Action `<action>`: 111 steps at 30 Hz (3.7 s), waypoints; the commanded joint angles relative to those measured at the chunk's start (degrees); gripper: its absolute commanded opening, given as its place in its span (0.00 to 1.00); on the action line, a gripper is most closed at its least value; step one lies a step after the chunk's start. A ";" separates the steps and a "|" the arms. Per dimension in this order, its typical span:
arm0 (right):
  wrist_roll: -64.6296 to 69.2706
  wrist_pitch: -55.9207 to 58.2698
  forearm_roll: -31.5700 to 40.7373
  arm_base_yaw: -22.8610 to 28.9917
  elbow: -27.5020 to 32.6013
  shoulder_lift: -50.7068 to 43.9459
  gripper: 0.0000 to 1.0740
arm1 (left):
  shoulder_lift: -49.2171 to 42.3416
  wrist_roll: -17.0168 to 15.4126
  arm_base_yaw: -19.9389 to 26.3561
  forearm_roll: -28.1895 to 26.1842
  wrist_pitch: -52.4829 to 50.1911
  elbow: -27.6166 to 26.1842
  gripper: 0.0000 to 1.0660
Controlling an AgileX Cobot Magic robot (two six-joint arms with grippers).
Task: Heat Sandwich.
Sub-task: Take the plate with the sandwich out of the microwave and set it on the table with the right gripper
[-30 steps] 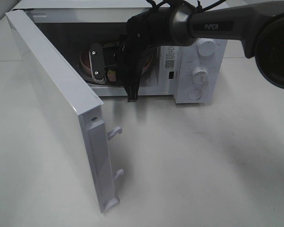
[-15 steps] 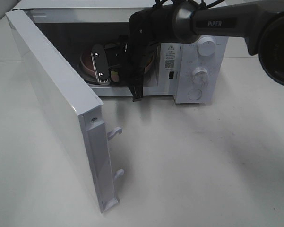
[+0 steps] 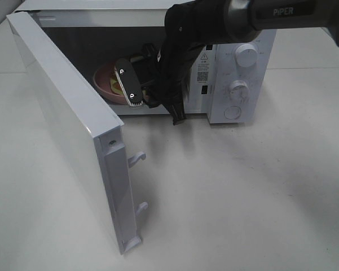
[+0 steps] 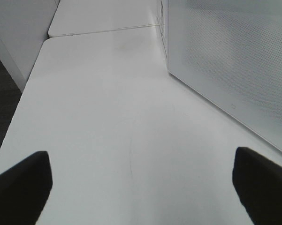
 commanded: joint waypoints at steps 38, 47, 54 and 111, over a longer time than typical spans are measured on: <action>-16.44 -7.79 10.66 0.69 28.36 -23.95 0.00 | -1.26 -0.34 -0.57 -0.06 -0.29 0.06 0.97; -16.39 -8.02 10.60 0.69 35.70 -29.97 0.00 | -1.26 -0.34 -0.57 -0.06 -0.29 0.06 0.97; -16.39 -9.17 10.43 0.69 44.35 -36.33 0.00 | -1.26 -0.34 -0.57 -0.06 -0.29 0.06 0.97; 36.90 6.76 -19.82 0.69 65.20 -67.61 0.00 | -1.26 -0.34 -0.57 -0.06 -0.29 0.06 0.97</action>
